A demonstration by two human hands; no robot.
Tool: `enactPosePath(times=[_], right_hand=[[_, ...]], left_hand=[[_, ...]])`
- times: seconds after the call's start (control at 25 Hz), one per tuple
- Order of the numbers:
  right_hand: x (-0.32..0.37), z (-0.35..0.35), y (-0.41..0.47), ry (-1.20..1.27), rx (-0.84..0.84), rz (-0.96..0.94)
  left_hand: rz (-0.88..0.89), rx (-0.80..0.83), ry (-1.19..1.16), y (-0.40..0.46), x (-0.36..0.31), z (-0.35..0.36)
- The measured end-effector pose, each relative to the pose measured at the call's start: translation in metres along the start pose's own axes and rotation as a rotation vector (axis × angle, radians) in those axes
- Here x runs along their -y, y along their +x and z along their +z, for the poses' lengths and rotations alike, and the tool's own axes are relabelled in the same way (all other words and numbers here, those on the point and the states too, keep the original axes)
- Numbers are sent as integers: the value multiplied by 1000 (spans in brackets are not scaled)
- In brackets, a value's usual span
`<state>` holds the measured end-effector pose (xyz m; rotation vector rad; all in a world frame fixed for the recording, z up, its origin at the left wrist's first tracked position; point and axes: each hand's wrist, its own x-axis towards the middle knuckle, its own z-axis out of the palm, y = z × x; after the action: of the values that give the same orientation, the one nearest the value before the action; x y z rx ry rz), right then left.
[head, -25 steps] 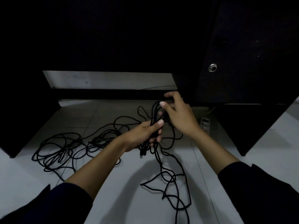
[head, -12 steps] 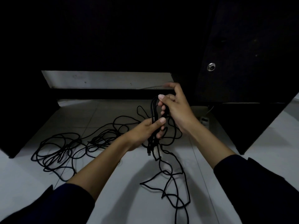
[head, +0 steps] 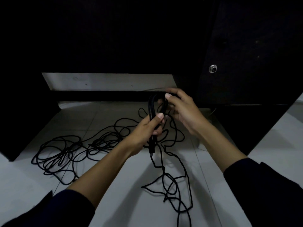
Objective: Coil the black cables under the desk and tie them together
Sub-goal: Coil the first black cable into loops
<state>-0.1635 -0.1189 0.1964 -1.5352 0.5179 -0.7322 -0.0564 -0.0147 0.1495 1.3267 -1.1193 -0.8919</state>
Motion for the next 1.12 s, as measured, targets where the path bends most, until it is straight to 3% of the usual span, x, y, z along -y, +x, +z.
enactPosePath(times=[0.2, 0.8, 1.12], right_hand=[[-4, -10, -12, -333, 94, 3], [-9, -23, -14, -401, 118, -110], [-7, -20, -10, -645, 42, -375]], left_hand=[[-31, 7, -57, 4, 5, -6], [-99, -38, -63, 3, 3, -10], [-121, 144, 29, -5, -2, -12]])
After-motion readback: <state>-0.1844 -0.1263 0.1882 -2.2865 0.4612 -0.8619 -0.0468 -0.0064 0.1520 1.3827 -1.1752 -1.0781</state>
